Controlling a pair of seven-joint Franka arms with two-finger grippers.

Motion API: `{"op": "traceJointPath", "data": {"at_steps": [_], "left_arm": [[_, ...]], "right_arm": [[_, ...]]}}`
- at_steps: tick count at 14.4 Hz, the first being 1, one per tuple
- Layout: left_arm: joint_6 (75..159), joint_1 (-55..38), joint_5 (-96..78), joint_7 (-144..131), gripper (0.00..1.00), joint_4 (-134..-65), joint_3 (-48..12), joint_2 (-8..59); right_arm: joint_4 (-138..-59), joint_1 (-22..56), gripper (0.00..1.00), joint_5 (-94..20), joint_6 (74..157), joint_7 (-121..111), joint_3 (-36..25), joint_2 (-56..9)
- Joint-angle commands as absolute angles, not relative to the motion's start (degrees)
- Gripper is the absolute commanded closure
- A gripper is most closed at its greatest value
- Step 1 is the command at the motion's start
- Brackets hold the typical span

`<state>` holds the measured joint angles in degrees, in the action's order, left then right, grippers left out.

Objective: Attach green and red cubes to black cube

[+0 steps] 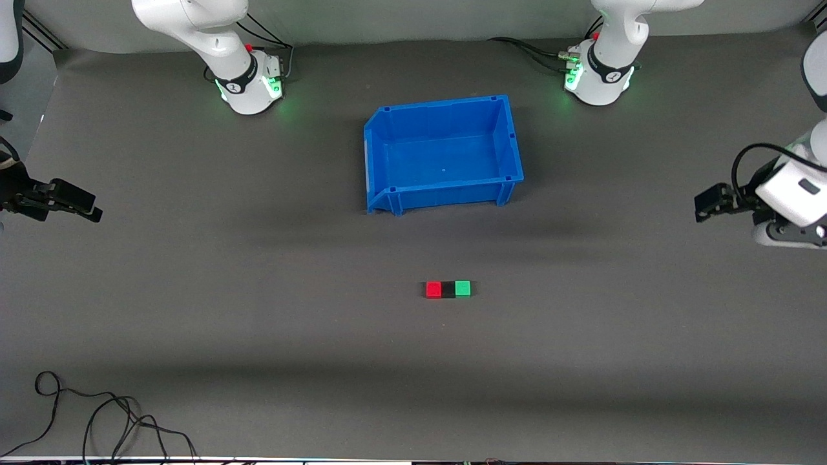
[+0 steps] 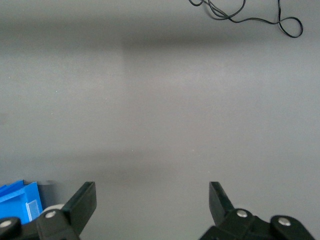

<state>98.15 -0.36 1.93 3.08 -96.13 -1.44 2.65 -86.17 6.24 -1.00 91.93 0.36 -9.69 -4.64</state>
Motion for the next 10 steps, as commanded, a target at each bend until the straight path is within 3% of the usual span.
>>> {"op": "traceJointPath", "data": {"at_steps": [1,10], "left_arm": [[100.99,0.7,2.02,4.75,0.01,-101.42,-1.14,-0.79],[101.16,0.79,2.02,6.06,0.0,-102.92,-1.14,-1.23]], "right_arm": [[-86.84,6.77,0.0,-0.62,90.62,0.0,-9.76,-3.6],[-86.84,6.86,0.0,-0.62,90.53,0.0,-9.49,-3.87]]}}
